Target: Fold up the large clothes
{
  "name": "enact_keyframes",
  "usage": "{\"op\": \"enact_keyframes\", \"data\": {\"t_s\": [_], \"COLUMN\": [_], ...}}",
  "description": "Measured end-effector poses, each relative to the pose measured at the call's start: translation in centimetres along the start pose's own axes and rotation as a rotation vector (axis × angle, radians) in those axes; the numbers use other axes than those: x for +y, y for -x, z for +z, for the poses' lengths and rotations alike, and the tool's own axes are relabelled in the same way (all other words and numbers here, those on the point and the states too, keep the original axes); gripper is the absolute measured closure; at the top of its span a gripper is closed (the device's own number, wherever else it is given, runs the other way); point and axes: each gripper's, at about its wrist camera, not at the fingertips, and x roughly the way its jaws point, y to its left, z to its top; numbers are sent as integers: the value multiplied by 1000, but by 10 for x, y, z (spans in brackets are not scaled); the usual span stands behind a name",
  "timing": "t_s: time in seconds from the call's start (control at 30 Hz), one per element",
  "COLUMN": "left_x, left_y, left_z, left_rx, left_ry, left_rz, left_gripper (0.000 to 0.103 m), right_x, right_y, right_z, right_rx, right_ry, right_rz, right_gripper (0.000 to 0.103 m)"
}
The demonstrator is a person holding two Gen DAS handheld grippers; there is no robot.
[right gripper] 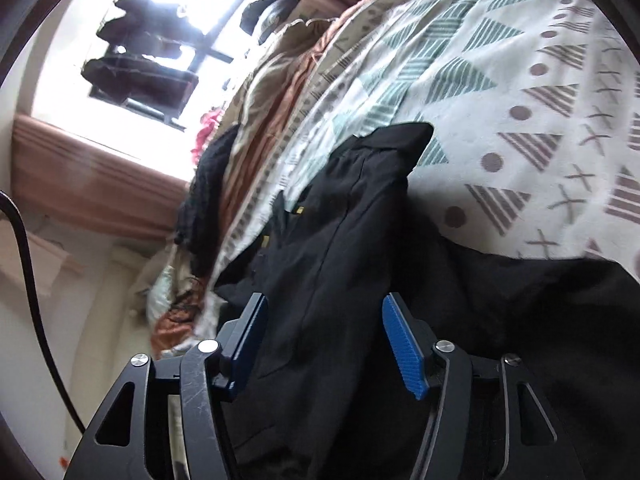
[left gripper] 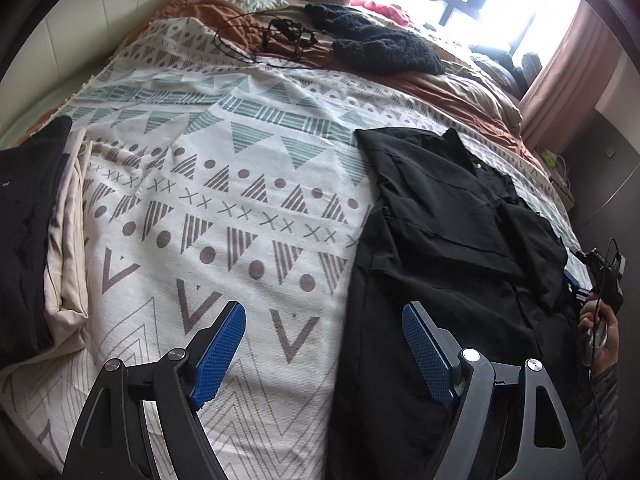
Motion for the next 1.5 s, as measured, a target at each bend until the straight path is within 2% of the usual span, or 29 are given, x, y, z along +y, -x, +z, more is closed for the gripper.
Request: {"op": "enact_keyframes", "data": {"t_s": [0.07,0.1,0.13,0.17,0.23,0.37,0.43,0.5,0.53,0.57,0.6,0.63,0.8,1.0,1.07,1.1,1.13,1.23,1.5], "left_x": [4,7,11,13,18,24,25,28,29,33,36,39,51,59,61,62,63,68,82], "left_y": [-2,-3,-4,-5,-6,-6,-4,1,2,5,6,6,0,-9,-10,-9,-9,-6,15], "left_z": [0,0,0,0,1,0,-2,-4,-5,-5,-5,-5,-3,0,0,1,1,3,-4], "left_rx": [3,4,5,5,5,5,3,-1,-3,-7,-10,-11,-1,6,7,6,6,0,-30], "left_ry": [7,12,22,28,42,58,54,40,38,40,44,50,77,103,105,104,106,121,145], "left_rz": [6,8,8,6,2,-14,-19,-16,-14,-12,-11,-9,6,10,14,17,18,12,-20], "left_gripper": [22,22,22,22,22,22,22,22,22,22,22,22,22,22,22,22,22,22,22], "right_x": [-1,-1,-1,1,16,57,72,69,65,57,49,39,7,-10,-5,-2,1,18,94], "right_y": [-9,-12,-13,-11,-4,10,12,11,8,5,2,2,0,-22,-24,-24,-24,-17,14], "right_z": [2,3,4,4,4,-1,-5,-7,-8,-8,-7,-7,-2,3,5,5,5,4,-9], "right_rx": [-2,-6,-13,-23,-59,-85,-83,-84,-80,-68,-54,-58,-50,-16,-37,-46,-47,-65,-107], "right_ry": [4,3,4,10,66,194,222,208,196,181,160,135,57,4,29,44,56,110,259], "right_rz": [-14,-21,-21,-7,47,85,12,-61,-92,-118,-140,-143,-145,-74,-83,-96,-87,-65,9], "right_gripper": [49,63,90,99,100,101,101,100,96,86,55,43,43,44,63,84,91,96,97]}}
